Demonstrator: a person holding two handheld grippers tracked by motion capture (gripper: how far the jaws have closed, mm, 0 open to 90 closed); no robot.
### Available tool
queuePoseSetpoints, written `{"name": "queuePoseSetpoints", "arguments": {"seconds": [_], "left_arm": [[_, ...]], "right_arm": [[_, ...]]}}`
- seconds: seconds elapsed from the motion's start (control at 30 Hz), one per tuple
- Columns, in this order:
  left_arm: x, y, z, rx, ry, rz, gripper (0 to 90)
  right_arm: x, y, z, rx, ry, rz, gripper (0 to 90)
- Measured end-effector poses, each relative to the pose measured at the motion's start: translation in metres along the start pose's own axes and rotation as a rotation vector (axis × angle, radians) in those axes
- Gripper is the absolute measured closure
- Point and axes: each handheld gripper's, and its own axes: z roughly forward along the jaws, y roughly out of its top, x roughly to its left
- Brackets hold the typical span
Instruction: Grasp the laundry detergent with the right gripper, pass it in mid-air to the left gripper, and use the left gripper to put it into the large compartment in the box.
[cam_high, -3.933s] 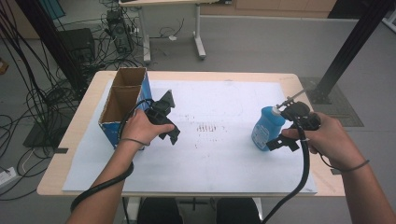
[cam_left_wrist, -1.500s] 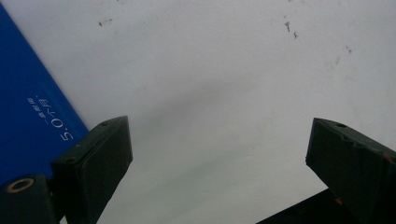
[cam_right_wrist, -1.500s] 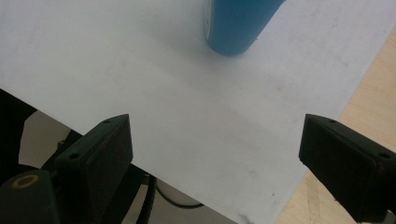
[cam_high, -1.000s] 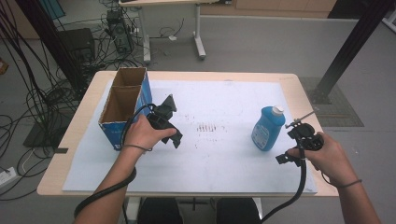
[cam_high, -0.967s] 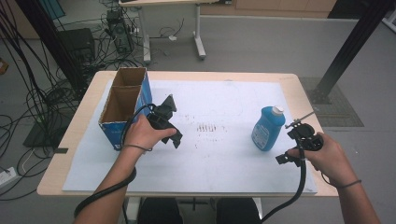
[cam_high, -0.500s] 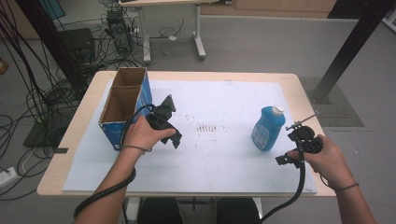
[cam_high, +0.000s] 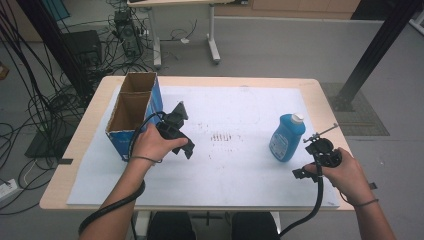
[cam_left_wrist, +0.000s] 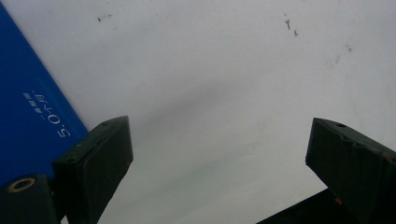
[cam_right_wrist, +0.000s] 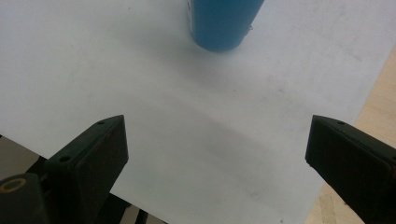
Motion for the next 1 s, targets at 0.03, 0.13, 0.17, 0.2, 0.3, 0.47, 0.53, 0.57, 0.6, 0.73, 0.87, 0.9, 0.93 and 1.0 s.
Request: {"name": "queuePoseSetpoints", "arguments": {"seconds": [0.03,0.13,0.17,0.2,0.3,0.47,0.53,0.57,0.6,0.73,0.87,0.9,0.93,1.0], "left_arm": [[0.000,0.000,0.000,0.002,-0.001,0.001,7.8],[-0.001,0.000,0.000,0.001,-0.007,0.004,7.7],[-0.001,0.000,0.001,0.000,-0.007,0.003,7.7],[-0.001,0.000,0.001,-0.001,-0.006,0.003,7.8],[-0.002,0.000,0.001,0.000,-0.006,0.002,7.7],[-0.002,0.000,0.001,-0.001,-0.006,0.001,7.7],[-0.002,-0.001,0.001,-0.001,-0.006,0.002,7.7],[-0.002,-0.001,0.001,-0.004,-0.007,0.002,7.7],[-0.002,-0.001,0.001,-0.004,-0.008,0.002,7.7],[-0.002,-0.002,0.001,-0.004,-0.007,0.001,7.7],[-0.002,-0.002,0.000,-0.009,-0.008,0.000,7.7],[-0.002,-0.002,0.000,-0.011,-0.008,-0.003,7.7],[-0.002,-0.002,0.000,-0.009,-0.007,0.000,7.7],[-0.002,-0.002,0.000,-0.008,-0.004,-0.002,7.7]], "right_arm": [[0.000,-0.001,0.001,-0.002,0.000,0.001,5.4],[-0.002,-0.003,0.003,-0.014,0.004,0.006,5.3],[-0.002,-0.003,0.004,-0.018,0.004,0.007,5.3],[-0.002,-0.004,0.004,-0.020,0.003,0.004,5.2],[-0.003,-0.005,0.006,-0.024,-0.003,0.011,5.2],[-0.005,-0.009,0.011,-0.031,-0.009,0.019,5.5],[-0.006,-0.010,0.012,-0.037,-0.008,0.011,5.5],[-0.006,-0.011,0.013,-0.041,-0.006,0.013,5.5],[-0.006,-0.012,0.014,-0.045,-0.005,0.013,5.5],[-0.007,-0.014,0.017,-0.065,0.002,0.012,5.6],[-0.006,-0.015,0.019,-0.102,0.006,0.001,5.6],[-0.006,-0.015,0.019,-0.109,0.005,0.000,5.6],[-0.006,-0.015,0.021,-0.121,0.008,-0.003,5.6],[-0.006,-0.016,0.023,-0.139,0.008,-0.002,5.6]]}}
